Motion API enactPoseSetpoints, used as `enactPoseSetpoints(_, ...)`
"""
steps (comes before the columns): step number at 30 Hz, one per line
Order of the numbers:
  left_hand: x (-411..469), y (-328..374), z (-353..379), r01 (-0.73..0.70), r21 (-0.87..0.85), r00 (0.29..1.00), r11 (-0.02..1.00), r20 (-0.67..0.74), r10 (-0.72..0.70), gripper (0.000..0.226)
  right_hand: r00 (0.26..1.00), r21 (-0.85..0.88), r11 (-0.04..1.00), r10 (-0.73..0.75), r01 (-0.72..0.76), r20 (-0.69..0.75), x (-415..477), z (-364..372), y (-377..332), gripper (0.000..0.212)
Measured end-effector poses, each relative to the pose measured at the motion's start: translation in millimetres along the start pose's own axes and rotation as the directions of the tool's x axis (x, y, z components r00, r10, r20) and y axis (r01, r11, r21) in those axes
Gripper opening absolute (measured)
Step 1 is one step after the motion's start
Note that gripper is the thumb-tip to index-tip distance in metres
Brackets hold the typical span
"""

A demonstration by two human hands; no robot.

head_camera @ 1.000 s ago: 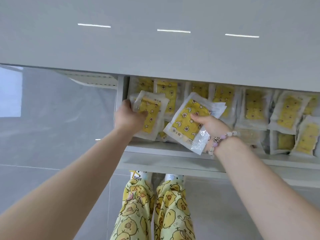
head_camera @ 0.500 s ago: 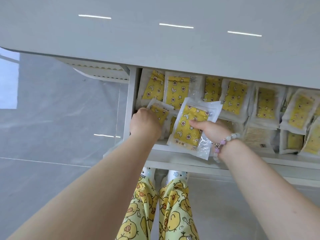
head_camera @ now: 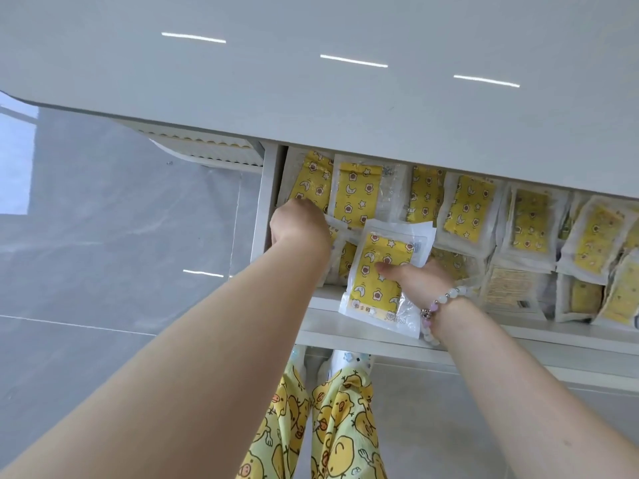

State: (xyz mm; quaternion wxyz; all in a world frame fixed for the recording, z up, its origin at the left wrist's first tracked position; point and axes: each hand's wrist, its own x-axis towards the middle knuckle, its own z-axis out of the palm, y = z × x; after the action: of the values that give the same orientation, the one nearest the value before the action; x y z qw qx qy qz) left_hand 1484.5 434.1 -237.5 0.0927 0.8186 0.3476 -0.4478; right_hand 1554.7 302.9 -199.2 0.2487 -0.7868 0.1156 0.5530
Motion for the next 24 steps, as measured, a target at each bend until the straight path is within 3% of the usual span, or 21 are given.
enactPoseSetpoints(2,0,3,-1,-0.027,0.023,1.0,0.999,-0.004,0.027,0.028,1.0,0.013,1.0,0.002,-0.002,0.005,-1,1,-1,0.007)
enactPoseSetpoints(6,-7,3,0,-0.063,-0.007,0.998,0.998,-0.01,0.063,0.025,1.0,-0.017,1.0,0.015,-0.015,-0.005,1,1,0,0.015)
enactPoseSetpoints(10,-15,-8,2,-0.127,-0.309,0.989,0.943,-0.108,0.098,0.016,1.0,0.011,1.0,0.002,-0.001,-0.01,1,0,1,0.015)
enactPoseSetpoints(12,-23,-15,2,-0.197,-0.576,0.974,0.793,-0.208,0.091,0.033,1.0,0.054,0.999,0.003,-0.003,0.001,-3,-1,-2,0.01)
enactPoseSetpoints(13,-28,-18,2,-0.209,-0.74,0.971,0.639,-0.237,0.043,0.033,1.0,0.078,0.997,-0.002,0.002,0.009,-4,-2,-2,0.012)
enactPoseSetpoints(15,-35,-24,3,-0.162,-0.934,0.985,0.32,-0.172,-0.003,0.025,1.0,0.137,0.99,-0.019,0.017,0.019,-6,-2,-4,0.02)
enactPoseSetpoints(16,-39,-25,4,-0.106,-0.965,0.994,0.242,-0.094,0.058,0.028,0.999,0.157,0.987,-0.022,0.017,0.035,-6,-1,-6,0.018)
enactPoseSetpoints(17,-42,-25,6,-0.043,-0.978,0.988,0.202,-0.011,0.157,0.033,0.998,0.17,0.985,-0.013,0.002,0.061,-7,0,-8,0.016)
enactPoseSetpoints(19,-47,-22,10,0.031,-0.99,0.956,0.135,0.069,0.286,0.026,0.995,0.198,0.98,0.013,-0.032,0.099,-4,4,-8,0.038)
enactPoseSetpoints(21,-50,-16,14,-0.019,-0.998,0.97,0.054,-0.006,0.243,0.012,0.996,0.256,0.966,0.001,-0.025,0.092,-4,9,-10,0.036)
enactPoseSetpoints(24,-52,-7,21,-0.091,-0.994,0.989,0.052,-0.085,0.117,0.014,0.995,0.325,0.945,-0.008,-0.024,0.099,-5,11,-11,0.019)
